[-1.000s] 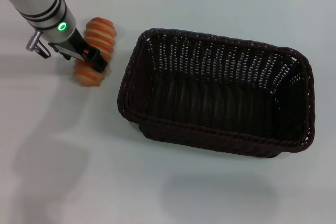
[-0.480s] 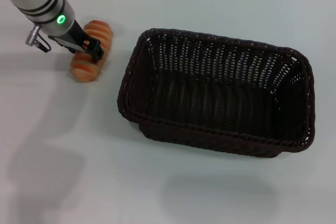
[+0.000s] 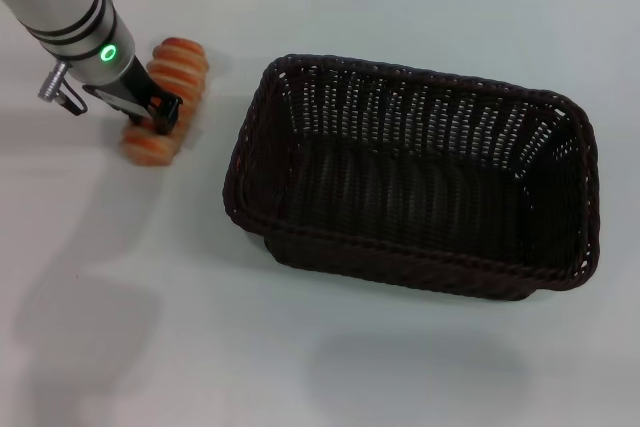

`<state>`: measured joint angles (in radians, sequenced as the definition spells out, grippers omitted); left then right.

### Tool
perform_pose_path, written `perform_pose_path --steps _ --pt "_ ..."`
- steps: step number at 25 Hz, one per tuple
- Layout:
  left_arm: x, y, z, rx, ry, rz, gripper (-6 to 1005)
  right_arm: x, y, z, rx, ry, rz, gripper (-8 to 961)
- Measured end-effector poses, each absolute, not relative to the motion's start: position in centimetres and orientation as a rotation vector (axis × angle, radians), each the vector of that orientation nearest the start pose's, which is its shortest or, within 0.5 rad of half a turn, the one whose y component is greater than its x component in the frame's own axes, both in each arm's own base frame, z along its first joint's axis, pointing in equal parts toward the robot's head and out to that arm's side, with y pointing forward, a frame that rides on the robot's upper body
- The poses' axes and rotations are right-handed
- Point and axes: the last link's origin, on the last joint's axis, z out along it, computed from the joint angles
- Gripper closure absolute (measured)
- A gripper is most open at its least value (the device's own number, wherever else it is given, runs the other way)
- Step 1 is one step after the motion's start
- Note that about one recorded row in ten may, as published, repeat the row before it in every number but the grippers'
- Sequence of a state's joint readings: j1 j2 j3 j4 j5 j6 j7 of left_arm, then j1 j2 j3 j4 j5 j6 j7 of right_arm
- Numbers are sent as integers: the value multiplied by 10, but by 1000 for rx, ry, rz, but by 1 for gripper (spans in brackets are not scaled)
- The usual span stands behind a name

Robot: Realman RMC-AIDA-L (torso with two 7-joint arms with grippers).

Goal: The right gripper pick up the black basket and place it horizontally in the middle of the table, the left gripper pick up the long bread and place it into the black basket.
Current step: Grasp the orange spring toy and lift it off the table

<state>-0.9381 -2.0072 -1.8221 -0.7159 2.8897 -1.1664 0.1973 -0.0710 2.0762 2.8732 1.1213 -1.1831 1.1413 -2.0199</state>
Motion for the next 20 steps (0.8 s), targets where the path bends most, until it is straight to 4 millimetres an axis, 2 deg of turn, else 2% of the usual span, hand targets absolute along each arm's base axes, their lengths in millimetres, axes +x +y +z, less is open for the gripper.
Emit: perform_pose_path --steps 2,8,16,20 --pt "-221 440 -1 -2058 -1193 600 706 407 159 276 -1194 437 450 511" --pt "-224 439 0 -2049 -1200 618 734 406 160 275 -1197 432 454 512" --pt "-210 441 -1 -2055 -1077 605 779 406 160 275 -1199 431 455 511" --pt "-210 443 1 -2062 -1054 608 806 406 161 275 -1201 431 454 511"
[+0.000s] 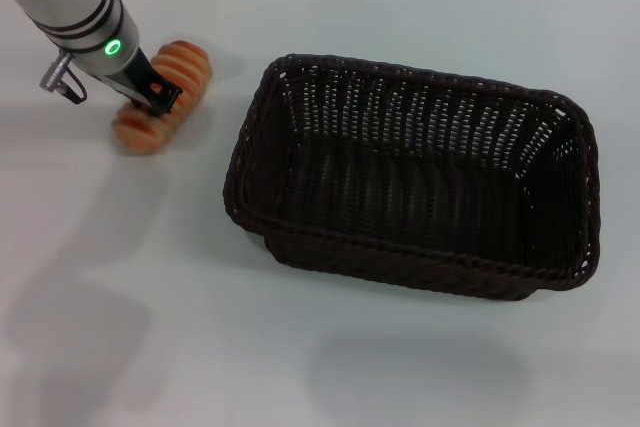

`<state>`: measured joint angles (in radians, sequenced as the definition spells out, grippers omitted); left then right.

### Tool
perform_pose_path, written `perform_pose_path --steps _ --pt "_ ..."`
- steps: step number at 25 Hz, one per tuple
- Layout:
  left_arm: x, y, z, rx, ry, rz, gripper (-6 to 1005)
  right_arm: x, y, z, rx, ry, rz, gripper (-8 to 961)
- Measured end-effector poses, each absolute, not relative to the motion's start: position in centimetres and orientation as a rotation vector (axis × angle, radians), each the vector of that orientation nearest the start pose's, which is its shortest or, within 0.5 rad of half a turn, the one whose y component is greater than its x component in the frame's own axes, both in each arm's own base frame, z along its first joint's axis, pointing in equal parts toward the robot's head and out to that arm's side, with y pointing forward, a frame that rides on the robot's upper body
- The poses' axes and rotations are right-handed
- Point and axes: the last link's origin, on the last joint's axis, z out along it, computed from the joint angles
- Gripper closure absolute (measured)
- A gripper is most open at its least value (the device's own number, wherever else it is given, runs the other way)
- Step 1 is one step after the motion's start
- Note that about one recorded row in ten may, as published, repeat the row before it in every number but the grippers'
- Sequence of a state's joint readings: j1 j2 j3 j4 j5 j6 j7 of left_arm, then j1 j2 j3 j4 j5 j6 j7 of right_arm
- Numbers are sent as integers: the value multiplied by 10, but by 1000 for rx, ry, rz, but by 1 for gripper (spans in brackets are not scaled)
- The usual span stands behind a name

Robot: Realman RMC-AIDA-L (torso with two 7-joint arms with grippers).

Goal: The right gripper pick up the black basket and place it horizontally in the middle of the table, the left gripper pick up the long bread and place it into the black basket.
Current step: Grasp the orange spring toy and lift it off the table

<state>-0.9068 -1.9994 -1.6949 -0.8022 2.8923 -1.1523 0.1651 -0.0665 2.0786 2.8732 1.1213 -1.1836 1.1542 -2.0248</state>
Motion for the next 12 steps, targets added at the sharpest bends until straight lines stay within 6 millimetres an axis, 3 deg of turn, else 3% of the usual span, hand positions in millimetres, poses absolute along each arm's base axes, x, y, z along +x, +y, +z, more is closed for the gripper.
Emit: perform_pose_path --steps 12 --pt "-196 445 19 -2058 -993 490 899 404 165 274 -1203 429 467 512"
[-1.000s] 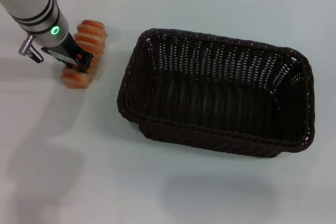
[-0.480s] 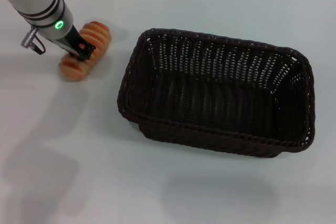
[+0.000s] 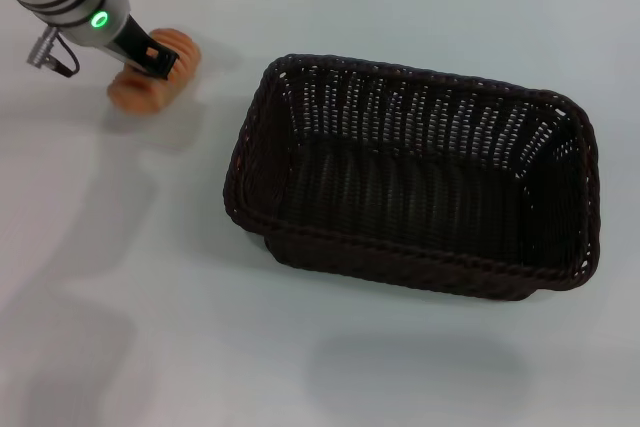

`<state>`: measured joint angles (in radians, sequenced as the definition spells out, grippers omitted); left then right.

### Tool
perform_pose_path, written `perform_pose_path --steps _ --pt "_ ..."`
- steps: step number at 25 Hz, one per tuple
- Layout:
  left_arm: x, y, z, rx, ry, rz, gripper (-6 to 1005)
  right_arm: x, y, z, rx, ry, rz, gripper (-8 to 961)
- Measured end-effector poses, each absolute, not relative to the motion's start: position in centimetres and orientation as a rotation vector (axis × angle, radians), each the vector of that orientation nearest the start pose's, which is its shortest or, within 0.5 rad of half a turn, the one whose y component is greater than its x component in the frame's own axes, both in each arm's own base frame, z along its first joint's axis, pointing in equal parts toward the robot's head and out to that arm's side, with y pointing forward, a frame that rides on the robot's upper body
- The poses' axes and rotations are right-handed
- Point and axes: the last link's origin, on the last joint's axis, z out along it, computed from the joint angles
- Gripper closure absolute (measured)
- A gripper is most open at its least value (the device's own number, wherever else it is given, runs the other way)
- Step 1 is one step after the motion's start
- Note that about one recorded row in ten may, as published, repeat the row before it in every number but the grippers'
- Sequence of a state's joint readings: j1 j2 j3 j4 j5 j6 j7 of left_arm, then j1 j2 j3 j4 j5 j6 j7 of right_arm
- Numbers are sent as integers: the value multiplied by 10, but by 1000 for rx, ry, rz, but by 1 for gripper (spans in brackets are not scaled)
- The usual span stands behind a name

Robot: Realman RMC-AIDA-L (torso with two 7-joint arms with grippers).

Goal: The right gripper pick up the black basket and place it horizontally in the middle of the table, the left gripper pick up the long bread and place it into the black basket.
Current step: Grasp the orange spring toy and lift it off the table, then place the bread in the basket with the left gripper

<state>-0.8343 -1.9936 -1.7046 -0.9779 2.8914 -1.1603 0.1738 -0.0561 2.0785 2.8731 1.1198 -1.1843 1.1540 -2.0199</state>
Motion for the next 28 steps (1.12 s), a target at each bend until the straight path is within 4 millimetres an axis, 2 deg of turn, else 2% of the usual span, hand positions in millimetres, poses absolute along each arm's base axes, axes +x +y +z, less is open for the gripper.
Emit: perform_pose_path --steps 6,12,22,28 --pt "-192 444 25 -2057 -981 473 915 404 169 273 -1205 432 478 511" --pt "-177 439 36 -2066 -950 446 916 405 171 272 -1207 434 480 512" --pt "-141 409 67 -2102 -863 279 925 405 177 272 -1217 439 468 511" --pt "-126 389 73 -2145 -830 252 931 404 182 272 -1222 439 465 512"
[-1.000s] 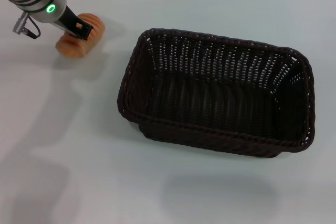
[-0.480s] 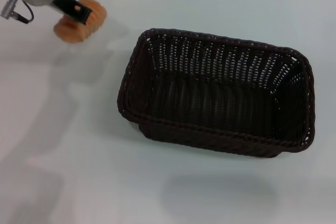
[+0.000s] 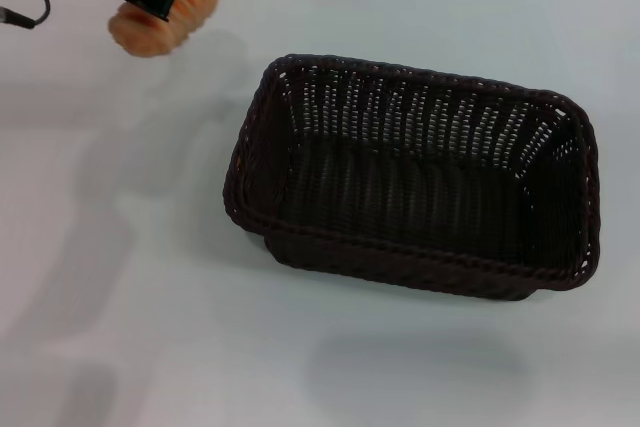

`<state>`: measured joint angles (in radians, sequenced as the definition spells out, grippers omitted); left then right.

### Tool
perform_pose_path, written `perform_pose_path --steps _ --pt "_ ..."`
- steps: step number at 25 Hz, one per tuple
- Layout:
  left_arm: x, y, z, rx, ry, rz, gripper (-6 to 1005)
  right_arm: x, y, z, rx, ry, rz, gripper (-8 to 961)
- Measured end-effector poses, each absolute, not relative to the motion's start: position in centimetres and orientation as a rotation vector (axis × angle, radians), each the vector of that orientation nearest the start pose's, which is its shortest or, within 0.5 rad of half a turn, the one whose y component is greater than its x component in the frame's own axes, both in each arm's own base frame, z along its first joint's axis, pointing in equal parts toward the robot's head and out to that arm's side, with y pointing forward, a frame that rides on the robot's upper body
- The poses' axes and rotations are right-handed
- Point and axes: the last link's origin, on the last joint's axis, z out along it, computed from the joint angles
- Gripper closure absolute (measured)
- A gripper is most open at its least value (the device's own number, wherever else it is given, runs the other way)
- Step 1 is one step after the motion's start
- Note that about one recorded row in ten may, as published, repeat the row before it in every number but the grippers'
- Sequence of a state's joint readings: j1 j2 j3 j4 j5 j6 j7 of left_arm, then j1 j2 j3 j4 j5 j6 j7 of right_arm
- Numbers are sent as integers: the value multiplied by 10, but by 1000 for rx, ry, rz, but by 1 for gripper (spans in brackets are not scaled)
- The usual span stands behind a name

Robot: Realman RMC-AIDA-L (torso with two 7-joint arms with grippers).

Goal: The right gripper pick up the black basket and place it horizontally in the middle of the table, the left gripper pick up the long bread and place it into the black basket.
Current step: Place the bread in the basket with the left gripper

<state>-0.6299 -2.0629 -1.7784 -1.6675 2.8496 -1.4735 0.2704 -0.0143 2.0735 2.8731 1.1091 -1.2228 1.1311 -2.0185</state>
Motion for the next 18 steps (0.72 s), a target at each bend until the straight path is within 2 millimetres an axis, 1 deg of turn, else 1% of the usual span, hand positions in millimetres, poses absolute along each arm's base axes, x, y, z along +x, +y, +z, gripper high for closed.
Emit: perform_pose_path --steps 2,3,4,7,13,15,18 --pt "-121 380 71 -2187 -830 209 931 404 183 272 -1224 437 467 512" --pt "-117 371 69 -2237 -830 157 930 404 184 272 -1224 435 468 512" --pt "-117 371 69 -2237 -830 157 930 403 185 272 -1224 435 469 512" --pt "-112 359 65 -2303 -821 81 930 403 187 272 -1225 432 473 512" --pt "-110 338 56 -2437 -830 -82 933 401 190 272 -1227 427 477 511" --pt "-110 336 54 -2450 -829 -93 934 401 190 273 -1227 427 478 511" --pt "-109 330 44 -2481 -820 -101 935 400 191 273 -1227 423 479 511"
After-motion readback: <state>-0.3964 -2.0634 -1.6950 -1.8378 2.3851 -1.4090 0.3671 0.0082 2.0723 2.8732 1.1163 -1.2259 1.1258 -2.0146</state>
